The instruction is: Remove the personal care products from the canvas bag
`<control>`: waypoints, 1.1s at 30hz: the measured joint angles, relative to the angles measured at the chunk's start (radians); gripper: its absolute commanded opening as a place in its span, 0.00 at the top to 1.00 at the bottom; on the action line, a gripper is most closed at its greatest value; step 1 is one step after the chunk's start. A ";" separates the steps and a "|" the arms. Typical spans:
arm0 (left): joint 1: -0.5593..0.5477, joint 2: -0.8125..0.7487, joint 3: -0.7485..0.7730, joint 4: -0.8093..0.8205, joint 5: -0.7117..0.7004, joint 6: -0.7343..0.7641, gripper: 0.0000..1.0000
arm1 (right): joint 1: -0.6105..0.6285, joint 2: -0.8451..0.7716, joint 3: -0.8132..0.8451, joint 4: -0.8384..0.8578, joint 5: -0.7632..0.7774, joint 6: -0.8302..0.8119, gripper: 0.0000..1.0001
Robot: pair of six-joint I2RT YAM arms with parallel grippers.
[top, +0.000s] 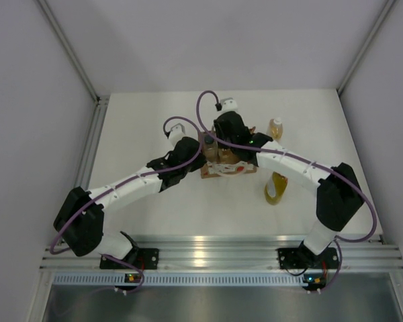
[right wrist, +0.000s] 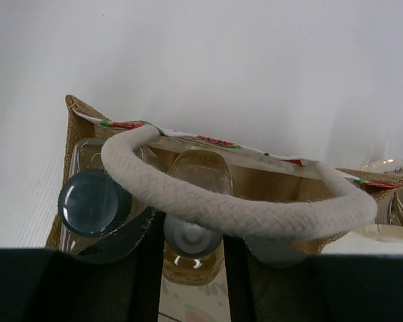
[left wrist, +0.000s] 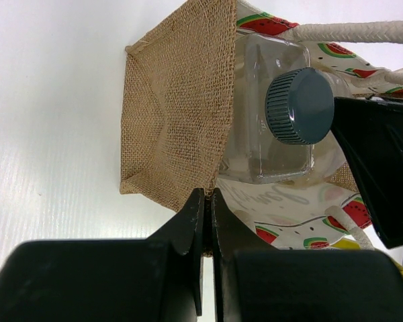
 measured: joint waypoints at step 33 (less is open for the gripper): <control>0.000 0.000 0.000 0.000 0.000 0.000 1.00 | -0.217 -0.232 0.346 -0.322 -0.130 -0.074 1.00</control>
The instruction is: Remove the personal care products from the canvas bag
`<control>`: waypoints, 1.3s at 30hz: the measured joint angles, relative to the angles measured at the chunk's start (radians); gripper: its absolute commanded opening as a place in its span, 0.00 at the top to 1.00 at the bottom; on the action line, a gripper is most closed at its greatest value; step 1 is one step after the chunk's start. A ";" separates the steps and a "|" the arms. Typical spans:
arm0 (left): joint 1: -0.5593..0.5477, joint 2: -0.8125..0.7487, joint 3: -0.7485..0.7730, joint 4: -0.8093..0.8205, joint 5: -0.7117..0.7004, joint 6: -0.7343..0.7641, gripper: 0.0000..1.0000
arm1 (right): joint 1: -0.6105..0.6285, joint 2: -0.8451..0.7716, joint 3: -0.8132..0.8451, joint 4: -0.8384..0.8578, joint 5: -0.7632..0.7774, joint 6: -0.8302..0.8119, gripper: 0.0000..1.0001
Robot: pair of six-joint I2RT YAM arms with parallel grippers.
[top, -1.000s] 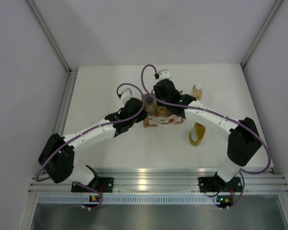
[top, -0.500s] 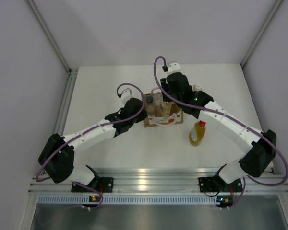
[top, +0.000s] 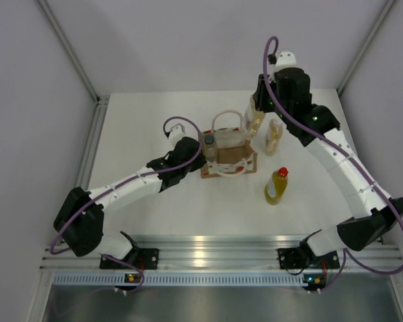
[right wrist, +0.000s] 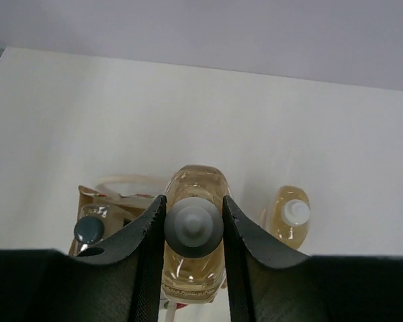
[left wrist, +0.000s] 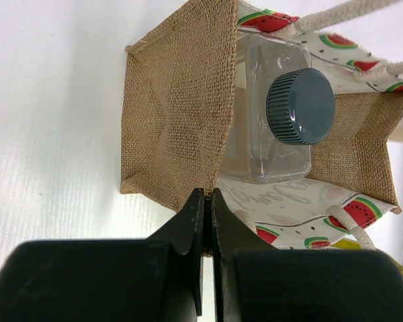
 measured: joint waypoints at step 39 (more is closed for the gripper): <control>0.000 -0.005 0.000 -0.002 0.005 0.027 1.00 | -0.557 -0.090 -0.661 0.495 -0.314 -0.170 1.00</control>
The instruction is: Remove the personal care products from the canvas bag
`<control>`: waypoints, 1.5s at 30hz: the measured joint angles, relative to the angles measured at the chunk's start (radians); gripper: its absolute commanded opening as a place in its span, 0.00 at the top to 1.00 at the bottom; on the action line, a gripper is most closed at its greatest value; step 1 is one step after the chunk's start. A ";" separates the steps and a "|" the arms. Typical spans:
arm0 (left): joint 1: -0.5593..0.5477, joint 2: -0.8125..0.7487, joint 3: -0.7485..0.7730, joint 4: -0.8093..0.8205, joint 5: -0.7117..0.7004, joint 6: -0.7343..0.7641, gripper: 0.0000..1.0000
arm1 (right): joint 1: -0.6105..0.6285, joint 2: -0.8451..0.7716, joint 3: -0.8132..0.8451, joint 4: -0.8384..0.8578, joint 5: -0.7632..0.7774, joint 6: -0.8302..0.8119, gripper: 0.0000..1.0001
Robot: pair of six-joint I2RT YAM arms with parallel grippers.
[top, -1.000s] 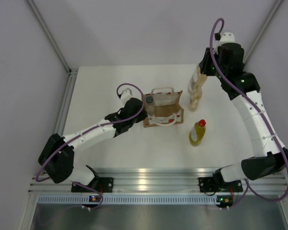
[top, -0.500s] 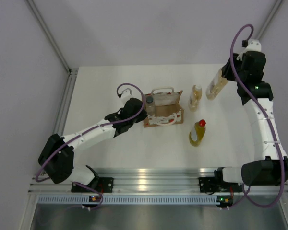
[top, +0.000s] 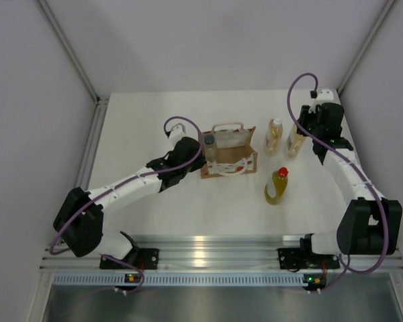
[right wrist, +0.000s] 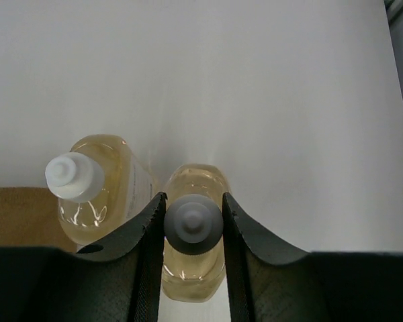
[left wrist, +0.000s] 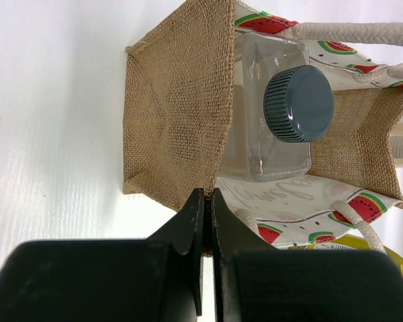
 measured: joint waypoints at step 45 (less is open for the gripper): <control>0.000 -0.008 -0.014 0.002 -0.010 -0.050 1.00 | 0.780 -0.037 0.046 0.052 0.212 0.312 0.32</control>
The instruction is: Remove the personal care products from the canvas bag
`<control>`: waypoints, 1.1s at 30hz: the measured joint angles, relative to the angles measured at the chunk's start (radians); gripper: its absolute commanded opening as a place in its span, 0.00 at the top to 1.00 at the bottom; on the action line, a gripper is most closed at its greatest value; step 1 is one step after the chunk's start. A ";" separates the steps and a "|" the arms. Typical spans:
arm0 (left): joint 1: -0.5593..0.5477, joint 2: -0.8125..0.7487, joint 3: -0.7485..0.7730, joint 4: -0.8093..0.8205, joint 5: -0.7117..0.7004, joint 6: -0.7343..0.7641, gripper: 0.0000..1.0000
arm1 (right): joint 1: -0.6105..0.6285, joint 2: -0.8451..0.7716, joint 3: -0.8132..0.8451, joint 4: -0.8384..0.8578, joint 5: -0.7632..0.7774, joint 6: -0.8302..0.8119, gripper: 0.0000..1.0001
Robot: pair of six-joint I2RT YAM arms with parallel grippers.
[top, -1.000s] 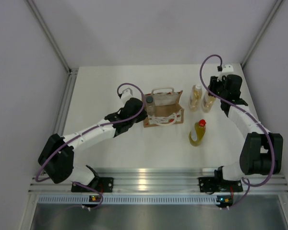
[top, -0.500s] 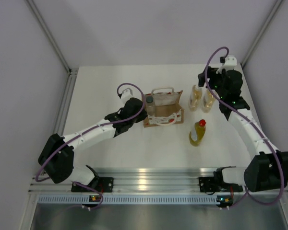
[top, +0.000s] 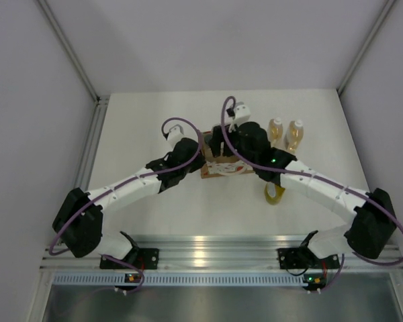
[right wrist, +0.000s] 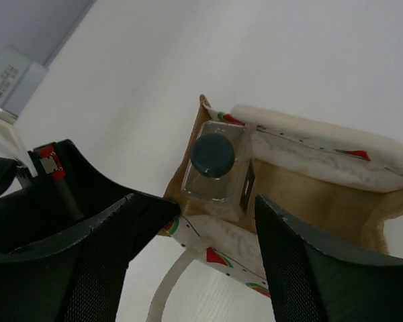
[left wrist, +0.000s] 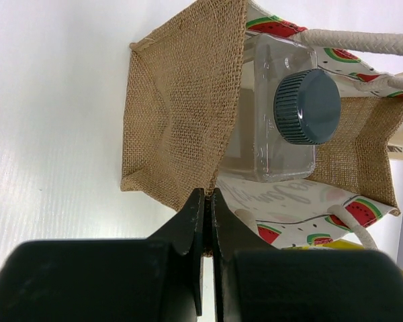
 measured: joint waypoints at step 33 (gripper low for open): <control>0.000 -0.013 -0.019 0.001 -0.018 -0.049 1.00 | 0.090 0.381 0.272 -0.198 0.216 -0.020 0.35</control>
